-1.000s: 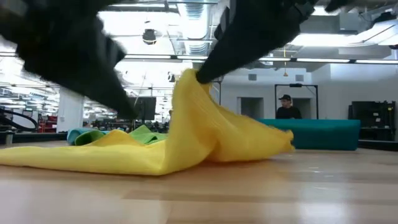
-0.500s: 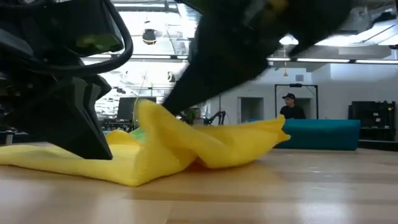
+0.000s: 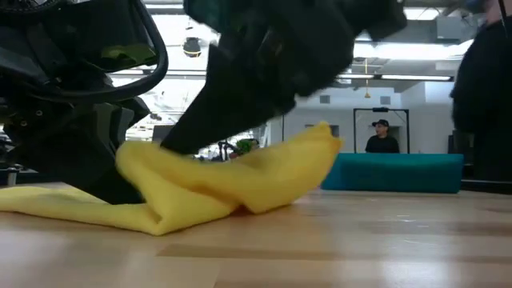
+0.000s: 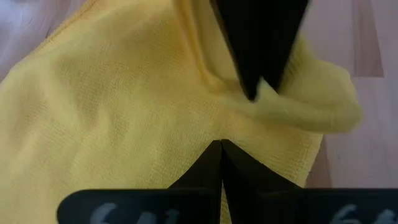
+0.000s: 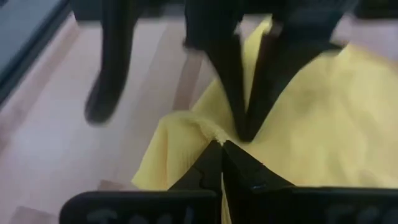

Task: Fold microfiber towels
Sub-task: Fold the yellow microfiber cloth

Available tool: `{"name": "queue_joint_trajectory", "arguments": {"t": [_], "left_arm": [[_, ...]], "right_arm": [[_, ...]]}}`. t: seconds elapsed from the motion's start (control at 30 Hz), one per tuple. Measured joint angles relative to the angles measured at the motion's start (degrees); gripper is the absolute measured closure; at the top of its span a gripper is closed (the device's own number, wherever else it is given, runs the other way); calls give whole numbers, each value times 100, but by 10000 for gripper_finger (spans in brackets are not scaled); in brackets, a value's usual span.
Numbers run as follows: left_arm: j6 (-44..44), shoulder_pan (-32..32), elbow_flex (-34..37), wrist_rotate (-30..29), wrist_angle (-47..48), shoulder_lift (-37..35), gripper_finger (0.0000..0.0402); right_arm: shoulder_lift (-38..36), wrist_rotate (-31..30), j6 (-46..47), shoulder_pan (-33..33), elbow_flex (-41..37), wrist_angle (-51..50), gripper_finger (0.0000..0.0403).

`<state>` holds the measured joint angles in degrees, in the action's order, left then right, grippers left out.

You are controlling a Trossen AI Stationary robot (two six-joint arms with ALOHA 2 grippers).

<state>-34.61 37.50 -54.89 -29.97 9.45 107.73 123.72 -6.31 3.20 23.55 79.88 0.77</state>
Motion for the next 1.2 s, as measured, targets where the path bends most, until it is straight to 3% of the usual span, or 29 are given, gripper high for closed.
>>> {"name": "queue_joint_trajectory", "arguments": {"t": [0.33, 0.57, 0.77, 0.93, 1.2], "left_arm": [[-32, -4, 4, -261, 677, -894, 402], [-869, 282, 40, -685, 1436, -1166, 402], [-1239, 439, 658, -330, 538, -1008, 401], [-1400, 360, 1110, -251, 373, -1010, 401], [-679, -14, 1508, 115, -190, -1080, 401]], "right_arm": [[46, 44, -164, -80, 42, -17, 379], [169, 56, -171, -130, 34, 224, 374], [237, 116, -170, -146, 32, 275, 373], [230, 117, -172, -167, 37, 300, 360], [230, 124, -131, -295, 37, 316, 322]]}}
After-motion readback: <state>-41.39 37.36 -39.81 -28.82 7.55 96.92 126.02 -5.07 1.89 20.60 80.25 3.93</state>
